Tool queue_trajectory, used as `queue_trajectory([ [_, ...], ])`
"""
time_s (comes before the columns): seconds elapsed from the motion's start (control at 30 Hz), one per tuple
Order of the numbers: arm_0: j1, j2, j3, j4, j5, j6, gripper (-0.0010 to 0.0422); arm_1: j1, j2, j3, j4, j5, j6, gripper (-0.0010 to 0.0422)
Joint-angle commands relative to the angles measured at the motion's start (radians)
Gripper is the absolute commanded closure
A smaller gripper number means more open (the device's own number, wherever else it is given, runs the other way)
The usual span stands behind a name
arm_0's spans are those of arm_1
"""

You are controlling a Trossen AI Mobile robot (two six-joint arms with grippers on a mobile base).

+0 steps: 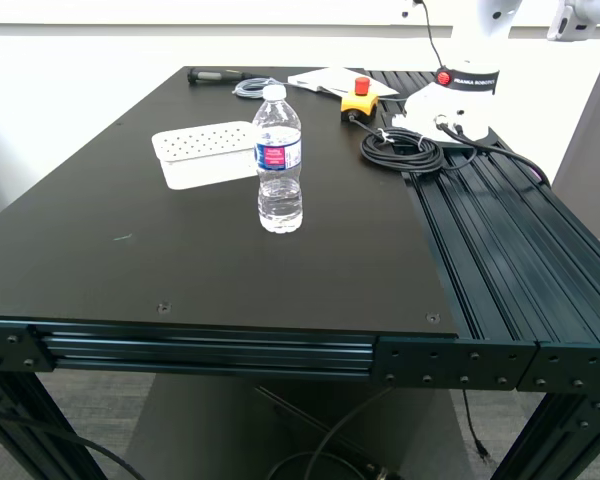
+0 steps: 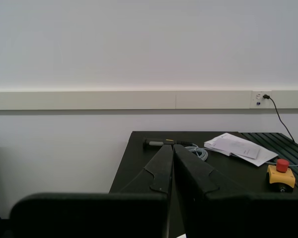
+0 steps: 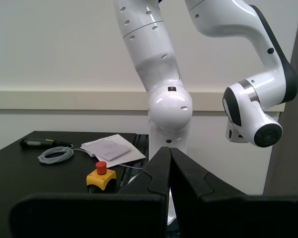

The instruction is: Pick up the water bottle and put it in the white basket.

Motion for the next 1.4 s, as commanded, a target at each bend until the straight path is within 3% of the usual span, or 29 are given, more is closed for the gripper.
queue_trajectory([
  [0.03, 0.001, 0.0, 0.001, 0.003, 0.001, 0.003, 0.0412, 0.0, 0.0, 0.0, 0.004, 0.003, -0.001, 0.0413],
  [0.67, 0.001, 0.0, 0.001, 0.003, 0.001, 0.003, 0.0412, -0.001, 0.005, 0.0, 0.003, 0.024, -0.021, 0.0412],
  [0.9, 0.001, 0.0, 0.001, 0.003, 0.001, 0.003, 0.0412, -0.003, 0.175, 0.0, 0.003, 0.425, 0.109, 0.0412],
  [1.0, 0.001, 0.0, 0.001, 0.003, 0.001, 0.002, 0.0412, -0.013, 0.299, 0.001, 0.003, 0.502, 0.109, 0.0412],
  [1.13, 0.001, 0.0, 0.001, 0.003, 0.001, 0.002, 0.0412, -0.028, 0.45, 0.025, 0.004, 0.715, 0.119, 0.0412],
  [1.4, 0.001, 0.0, 0.001, 0.003, 0.001, 0.003, 0.0412, -0.068, 0.652, 0.144, 0.01, 0.906, 0.204, 0.0412],
])
